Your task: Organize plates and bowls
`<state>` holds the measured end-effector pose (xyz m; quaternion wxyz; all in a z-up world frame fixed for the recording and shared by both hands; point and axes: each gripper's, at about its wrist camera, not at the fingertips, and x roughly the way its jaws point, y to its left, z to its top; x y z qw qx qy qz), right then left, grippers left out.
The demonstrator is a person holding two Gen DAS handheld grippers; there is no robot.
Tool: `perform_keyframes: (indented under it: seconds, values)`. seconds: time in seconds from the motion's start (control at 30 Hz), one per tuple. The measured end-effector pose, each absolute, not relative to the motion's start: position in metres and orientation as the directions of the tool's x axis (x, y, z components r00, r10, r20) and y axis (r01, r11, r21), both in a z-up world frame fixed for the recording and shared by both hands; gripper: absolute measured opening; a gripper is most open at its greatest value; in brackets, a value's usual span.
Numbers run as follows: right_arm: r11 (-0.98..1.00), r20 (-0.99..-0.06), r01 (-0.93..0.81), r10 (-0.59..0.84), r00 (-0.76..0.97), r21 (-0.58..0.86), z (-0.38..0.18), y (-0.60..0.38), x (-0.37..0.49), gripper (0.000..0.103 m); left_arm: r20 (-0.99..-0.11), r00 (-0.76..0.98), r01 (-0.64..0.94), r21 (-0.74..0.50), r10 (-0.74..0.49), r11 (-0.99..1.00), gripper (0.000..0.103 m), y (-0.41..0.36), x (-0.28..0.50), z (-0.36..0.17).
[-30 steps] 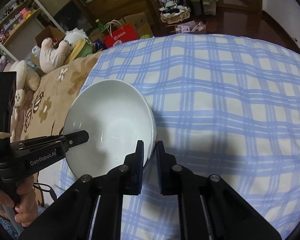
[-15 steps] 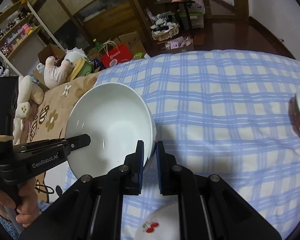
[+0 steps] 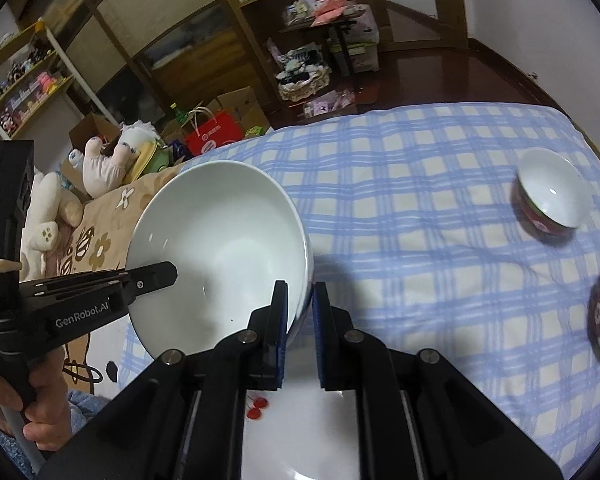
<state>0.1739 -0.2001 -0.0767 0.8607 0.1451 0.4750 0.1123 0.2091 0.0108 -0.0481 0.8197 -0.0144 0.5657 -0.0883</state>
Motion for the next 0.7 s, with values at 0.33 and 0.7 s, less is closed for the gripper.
perform_keyframes:
  seconds: [0.33,0.7]
  values:
    - [0.934,-0.773,0.002,0.293,0.562,0.356,-0.07,-0.251,0.147,0.013,-0.917,0.344,0.198,-0.139,-0.201,0.97,0.01,-0.044,0.194,-0.043]
    - [0.933,-0.783,0.075,0.251,0.569,0.353,-0.08,-0.299,0.125,0.013,-0.912,0.339,0.262,-0.146,-0.232,0.954,0.01,-0.099,0.186,-0.046]
